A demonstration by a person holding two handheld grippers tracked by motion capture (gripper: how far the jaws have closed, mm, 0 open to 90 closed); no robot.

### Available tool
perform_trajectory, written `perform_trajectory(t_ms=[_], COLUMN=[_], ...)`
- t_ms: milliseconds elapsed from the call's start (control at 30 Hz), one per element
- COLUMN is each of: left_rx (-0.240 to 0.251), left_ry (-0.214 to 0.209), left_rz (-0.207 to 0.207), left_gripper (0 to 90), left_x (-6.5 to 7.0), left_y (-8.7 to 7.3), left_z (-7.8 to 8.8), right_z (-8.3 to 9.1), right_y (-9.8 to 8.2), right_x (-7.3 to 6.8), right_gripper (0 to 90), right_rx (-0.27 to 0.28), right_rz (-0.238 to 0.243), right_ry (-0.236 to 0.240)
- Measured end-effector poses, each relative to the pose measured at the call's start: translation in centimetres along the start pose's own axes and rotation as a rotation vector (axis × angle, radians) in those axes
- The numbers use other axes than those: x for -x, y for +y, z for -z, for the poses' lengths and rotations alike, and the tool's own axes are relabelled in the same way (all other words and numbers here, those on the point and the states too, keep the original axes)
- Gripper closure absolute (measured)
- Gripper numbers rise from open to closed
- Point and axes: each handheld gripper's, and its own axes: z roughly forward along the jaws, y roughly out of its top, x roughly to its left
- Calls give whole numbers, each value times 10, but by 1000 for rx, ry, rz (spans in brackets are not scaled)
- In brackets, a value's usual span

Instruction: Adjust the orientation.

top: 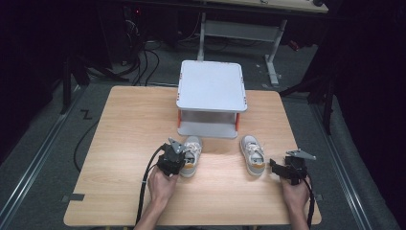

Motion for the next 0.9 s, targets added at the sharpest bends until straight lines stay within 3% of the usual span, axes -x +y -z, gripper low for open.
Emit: perform_trajectory(t_ms=[133,233,367,700,833,900], left_rx=[6,12,13,8,28,37], left_ry=[-30,-55,-59,-43,-91,-96], left_rz=[30,70,102,107,118,117], left_gripper=[744,632,477,339,305,284], left_x=[-4,-11,-18,-20,-22,-22], left_y=[-1,-3,-5,-4,-1,1], left_z=[-1,-1,-2,-1,2,4], right_z=[0,0,0,0,0,0], right_y=[0,0,0,0,0,0], right_x=[0,0,0,0,0,0], right_gripper=[300,299,299,299,299,299], right_rx=[1,0,0,0,0,0], right_rz=[3,0,0,-1,-1,-1], right_ry=[0,0,-1,-1,-1,-1])
